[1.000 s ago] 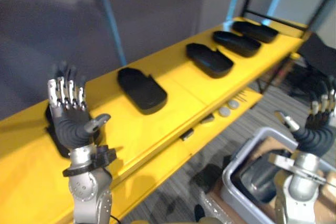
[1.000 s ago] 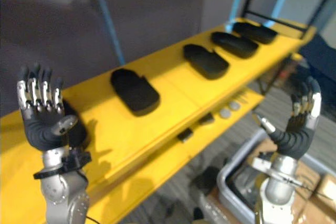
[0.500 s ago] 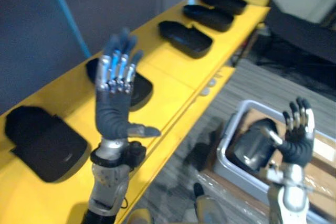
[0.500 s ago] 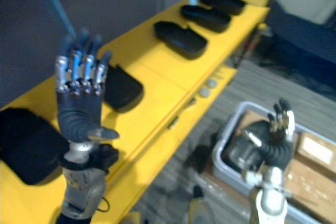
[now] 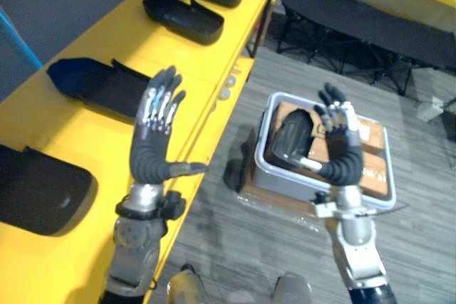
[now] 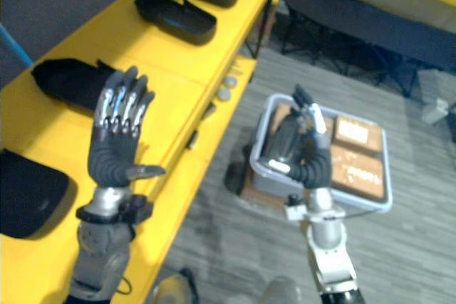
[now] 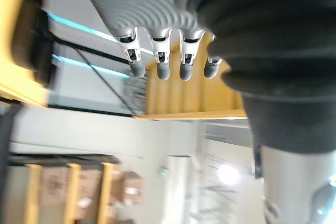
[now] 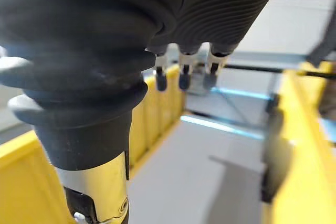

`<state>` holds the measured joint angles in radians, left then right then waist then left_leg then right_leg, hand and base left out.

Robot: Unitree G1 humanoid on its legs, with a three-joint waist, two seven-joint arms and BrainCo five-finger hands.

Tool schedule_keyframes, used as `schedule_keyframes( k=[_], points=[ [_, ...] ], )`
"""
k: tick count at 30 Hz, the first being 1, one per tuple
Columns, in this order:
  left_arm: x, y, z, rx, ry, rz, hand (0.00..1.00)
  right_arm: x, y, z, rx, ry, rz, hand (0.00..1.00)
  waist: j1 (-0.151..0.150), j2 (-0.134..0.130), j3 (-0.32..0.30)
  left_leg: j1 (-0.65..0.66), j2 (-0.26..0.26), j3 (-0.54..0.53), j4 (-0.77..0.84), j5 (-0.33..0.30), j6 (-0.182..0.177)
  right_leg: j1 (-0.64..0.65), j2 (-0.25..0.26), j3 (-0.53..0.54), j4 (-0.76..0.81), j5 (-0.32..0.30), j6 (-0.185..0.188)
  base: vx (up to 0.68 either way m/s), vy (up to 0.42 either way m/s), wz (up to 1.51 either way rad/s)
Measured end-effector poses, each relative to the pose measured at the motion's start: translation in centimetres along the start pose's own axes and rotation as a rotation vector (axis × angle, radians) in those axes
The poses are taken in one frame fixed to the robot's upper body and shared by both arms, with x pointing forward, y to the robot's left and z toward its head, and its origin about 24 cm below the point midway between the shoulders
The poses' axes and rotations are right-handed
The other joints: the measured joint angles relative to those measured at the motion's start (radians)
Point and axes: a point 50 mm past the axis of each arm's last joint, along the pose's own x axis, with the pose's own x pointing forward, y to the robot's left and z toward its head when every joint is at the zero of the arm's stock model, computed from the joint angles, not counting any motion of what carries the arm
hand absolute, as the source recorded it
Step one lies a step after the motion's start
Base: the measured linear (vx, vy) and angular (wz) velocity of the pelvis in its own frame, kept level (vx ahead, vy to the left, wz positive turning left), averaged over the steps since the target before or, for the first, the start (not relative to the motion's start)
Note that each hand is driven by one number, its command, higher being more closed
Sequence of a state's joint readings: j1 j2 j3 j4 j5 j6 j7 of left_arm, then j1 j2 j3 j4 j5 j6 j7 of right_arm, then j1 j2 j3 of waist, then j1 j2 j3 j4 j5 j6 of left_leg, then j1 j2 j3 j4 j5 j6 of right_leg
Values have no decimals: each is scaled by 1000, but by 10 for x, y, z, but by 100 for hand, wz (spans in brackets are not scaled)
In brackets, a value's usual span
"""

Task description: Walk over and take plastic housings, then place them on the shelf

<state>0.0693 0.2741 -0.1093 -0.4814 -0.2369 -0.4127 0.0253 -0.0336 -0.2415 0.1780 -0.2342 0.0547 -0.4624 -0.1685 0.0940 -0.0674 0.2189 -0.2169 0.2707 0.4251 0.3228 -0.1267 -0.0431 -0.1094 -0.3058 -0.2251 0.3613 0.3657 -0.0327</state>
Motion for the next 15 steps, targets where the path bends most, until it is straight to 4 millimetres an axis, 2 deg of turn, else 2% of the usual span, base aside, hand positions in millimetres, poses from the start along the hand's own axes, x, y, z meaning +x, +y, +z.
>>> schedule_keyframes(
  k=[1, 2, 3, 4, 5, 6, 7, 8, 10, 11, 12, 13, 15],
  points=[
    [-1, -1, -5, -10, 13, 6, 0, -2, -6, -9, -37, 48, -26, 0, 3, 18, -4, -39, 32, -32, -1, 21, -25, 5, 45, -2, -77, -45, 12, -61, -434, -69],
    [-3, -5, -8, -32, 21, 18, 0, -5, -11, -21, -63, 118, -67, 0, 7, 38, 2, -46, 64, -79, -9, 33, -44, -4, 85, -4, -105, -47, 14, -64, -411, -78],
    [-3, -6, -9, -41, 22, 22, 0, -8, -15, -27, -73, 152, -92, 0, 2, 44, 6, -46, 80, -88, -9, 38, -51, -15, 96, -9, -98, -50, 18, -73, -321, -81],
    [-1, -9, -9, -37, 4, 30, 0, -16, -24, -33, -97, 196, -150, 0, -6, 52, 16, -37, 102, -89, -9, 45, -59, -54, 99, -25, -35, -96, 55, -91, -263, -45],
    [2, -8, -9, -14, -19, 34, 0, -26, -33, -37, -120, 237, -197, 0, -24, 45, 34, -27, 107, -90, -3, 50, -68, -65, 96, -23, -19, -234, 76, -78, -268, -28],
    [4, -7, -10, 3, -19, 34, 0, -31, -38, -39, -130, 254, -221, 0, -31, 24, 34, -27, 95, -91, 6, 51, -72, -62, 94, -21, -52, -246, 87, -57, -308, -18],
    [6, -5, -12, 6, -18, 49, 0, -35, -48, -42, -141, 280, -268, 0, -38, -3, 41, -26, 82, -102, 35, 45, -81, -40, 79, -36, -63, -309, 132, -36, -261, -26],
    [6, -6, -14, -9, -11, 58, 0, -34, -54, -44, -145, 285, -291, 0, -38, 5, 52, -24, 84, -115, 37, 45, -82, -42, 83, -36, -62, -329, 146, -72, -298, -54],
    [-1, -19, -30, -79, 71, 70, 0, -31, -77, -48, -205, 294, -376, 0, -57, 64, 102, 10, 76, -144, -21, 63, -112, -64, 93, -17, -66, -366, 154, -141, -194, -59],
    [-2, -25, -33, -94, 90, 52, 0, -31, -82, -50, -218, 300, -398, 0, -61, 71, 104, 9, 65, -146, -40, 69, -122, -81, 87, -17, -66, -380, 163, -128, -138, -48],
    [-4, -35, -36, -109, 107, 10, 0, -31, -89, -54, -228, 317, -431, 0, -62, 67, 109, 4, 38, -144, -76, 85, -149, -115, 66, -16, -68, -423, 190, -123, -138, -38],
    [-5, -46, -41, -119, 127, -40, 0, -27, -93, -59, -226, 327, -451, 0, -69, 82, 137, 2, 24, -153, -105, 103, -149, -140, 62, -14, -59, -428, 188, -133, -136, -27],
    [-7, -57, -47, -138, 172, -99, 0, -25, -95, -65, -226, 346, -473, 0, -80, 94, 151, 5, 8, -175, -144, 125, -151, -160, 58, -11, -46, -430, 185, -114, -81, -2]
  ],
)
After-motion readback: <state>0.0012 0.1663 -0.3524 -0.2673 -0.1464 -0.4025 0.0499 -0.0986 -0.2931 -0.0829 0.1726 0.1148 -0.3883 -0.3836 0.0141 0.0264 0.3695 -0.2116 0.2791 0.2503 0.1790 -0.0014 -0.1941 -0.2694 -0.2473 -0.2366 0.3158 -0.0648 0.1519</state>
